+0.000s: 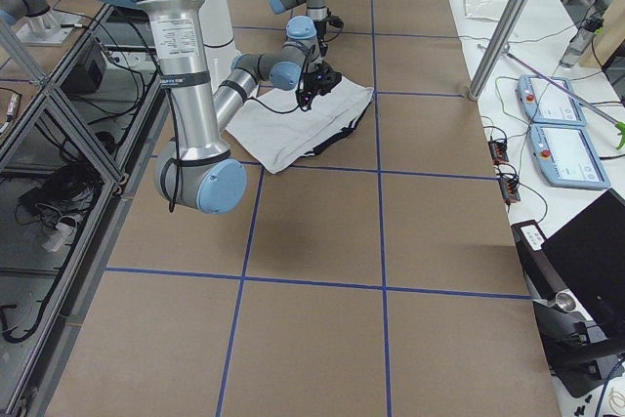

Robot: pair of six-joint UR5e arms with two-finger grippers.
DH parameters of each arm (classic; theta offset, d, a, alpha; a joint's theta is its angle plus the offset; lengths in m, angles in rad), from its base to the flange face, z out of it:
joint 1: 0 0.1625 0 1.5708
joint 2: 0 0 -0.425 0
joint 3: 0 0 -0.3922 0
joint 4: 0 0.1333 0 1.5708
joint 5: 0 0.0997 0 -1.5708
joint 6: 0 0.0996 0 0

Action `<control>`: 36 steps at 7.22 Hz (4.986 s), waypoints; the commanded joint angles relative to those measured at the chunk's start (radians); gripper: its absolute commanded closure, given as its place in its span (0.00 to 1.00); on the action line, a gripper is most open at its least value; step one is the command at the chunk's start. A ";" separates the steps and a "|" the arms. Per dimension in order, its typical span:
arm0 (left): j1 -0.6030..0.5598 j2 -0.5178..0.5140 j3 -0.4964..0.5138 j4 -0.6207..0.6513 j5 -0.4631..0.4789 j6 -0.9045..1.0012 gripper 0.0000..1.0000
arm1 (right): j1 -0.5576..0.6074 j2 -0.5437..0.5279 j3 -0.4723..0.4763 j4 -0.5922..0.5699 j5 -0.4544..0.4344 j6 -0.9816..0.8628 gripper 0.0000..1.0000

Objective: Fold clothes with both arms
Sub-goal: 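Grasp the shirt's side edges with the left and right grippers, then pull the shirt straight with both grippers, aligning it lengthwise, then move the right gripper to the shirt's near corner while left rests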

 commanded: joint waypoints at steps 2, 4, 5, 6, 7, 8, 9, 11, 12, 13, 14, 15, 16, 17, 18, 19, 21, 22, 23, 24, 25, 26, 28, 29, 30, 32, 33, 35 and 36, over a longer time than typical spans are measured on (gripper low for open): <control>-0.115 -0.004 0.010 0.047 0.005 0.164 1.00 | 0.003 -0.007 0.002 -0.001 0.000 0.001 0.00; -0.239 -0.106 0.129 0.042 0.000 0.275 1.00 | 0.003 -0.003 0.002 -0.001 -0.003 0.006 0.00; -0.291 -0.187 0.232 0.029 0.000 0.284 1.00 | 0.001 0.000 0.000 -0.001 -0.005 0.007 0.00; -0.330 -0.278 0.354 -0.023 0.008 0.316 1.00 | 0.001 0.000 0.000 -0.001 -0.008 0.007 0.00; -0.361 -0.371 0.504 -0.115 0.039 0.320 1.00 | -0.003 0.002 -0.001 0.000 -0.011 0.009 0.00; -0.382 -0.456 0.655 -0.190 0.045 0.344 1.00 | -0.009 0.008 -0.003 0.002 -0.011 0.010 0.00; -0.399 -0.478 0.703 -0.217 0.045 0.382 0.98 | -0.019 0.023 -0.007 0.002 -0.011 0.010 0.00; -0.399 -0.479 0.701 -0.223 0.040 0.384 0.35 | -0.081 0.087 -0.058 0.000 -0.084 0.012 0.00; -0.404 -0.467 0.660 -0.223 0.036 0.384 0.32 | -0.129 0.124 -0.101 0.000 -0.163 0.013 0.00; -0.407 -0.426 0.600 -0.223 0.036 0.386 0.32 | -0.149 0.132 -0.112 0.002 -0.191 0.015 0.00; -0.407 -0.395 0.569 -0.223 0.034 0.386 0.32 | -0.172 0.132 -0.112 0.000 -0.192 0.016 0.00; -0.409 -0.384 0.561 -0.225 0.033 0.387 0.32 | -0.195 0.132 -0.113 0.000 -0.193 0.038 0.00; -0.409 -0.354 0.531 -0.225 0.024 0.390 0.32 | -0.207 0.147 -0.127 -0.001 -0.192 0.096 0.00; -0.412 -0.317 0.488 -0.226 -0.045 0.392 0.32 | -0.226 0.172 -0.145 -0.018 -0.204 0.124 0.00; -0.415 -0.311 0.475 -0.222 -0.053 0.392 0.32 | -0.241 0.211 -0.155 -0.089 -0.212 0.168 0.00; -0.415 -0.306 0.469 -0.221 -0.053 0.392 0.32 | -0.278 0.229 -0.156 -0.142 -0.244 0.220 0.00; -0.413 -0.279 0.439 -0.221 -0.050 0.390 0.32 | -0.292 0.270 -0.203 -0.142 -0.267 0.343 0.00; -0.413 -0.274 0.431 -0.220 -0.047 0.390 0.32 | -0.292 0.308 -0.266 -0.139 -0.271 0.369 0.00; -0.413 -0.272 0.429 -0.220 -0.047 0.390 0.32 | -0.292 0.304 -0.268 -0.142 -0.273 0.369 0.00; -0.413 -0.272 0.429 -0.220 -0.047 0.390 0.32 | -0.290 0.287 -0.264 -0.144 -0.271 0.369 0.00; -0.413 -0.272 0.429 -0.220 -0.047 0.389 0.32 | -0.290 0.284 -0.267 -0.145 -0.271 0.369 0.00; -0.413 -0.272 0.428 -0.218 -0.046 0.389 0.32 | -0.295 0.285 -0.271 -0.145 -0.271 0.369 0.00; -0.415 -0.272 0.421 -0.217 -0.046 0.387 0.32 | -0.298 0.290 -0.273 -0.145 -0.270 0.372 0.01; -0.413 -0.272 0.421 -0.215 -0.046 0.387 0.32 | -0.299 0.287 -0.273 -0.145 -0.268 0.372 0.02; -0.413 -0.272 0.420 -0.215 -0.046 0.386 0.32 | -0.301 0.289 -0.274 -0.145 -0.268 0.372 0.09; -0.413 -0.272 0.420 -0.215 -0.046 0.384 0.32 | -0.304 0.292 -0.288 -0.145 -0.268 0.372 0.11; -0.413 -0.272 0.420 -0.215 -0.046 0.383 0.32 | -0.304 0.296 -0.294 -0.142 -0.271 0.372 0.10; -0.415 -0.272 0.411 -0.214 -0.044 0.381 0.32 | -0.304 0.299 -0.293 -0.142 -0.270 0.392 0.80; -0.413 -0.271 0.411 -0.214 -0.044 0.381 0.32 | -0.304 0.299 -0.291 -0.139 -0.267 0.391 1.00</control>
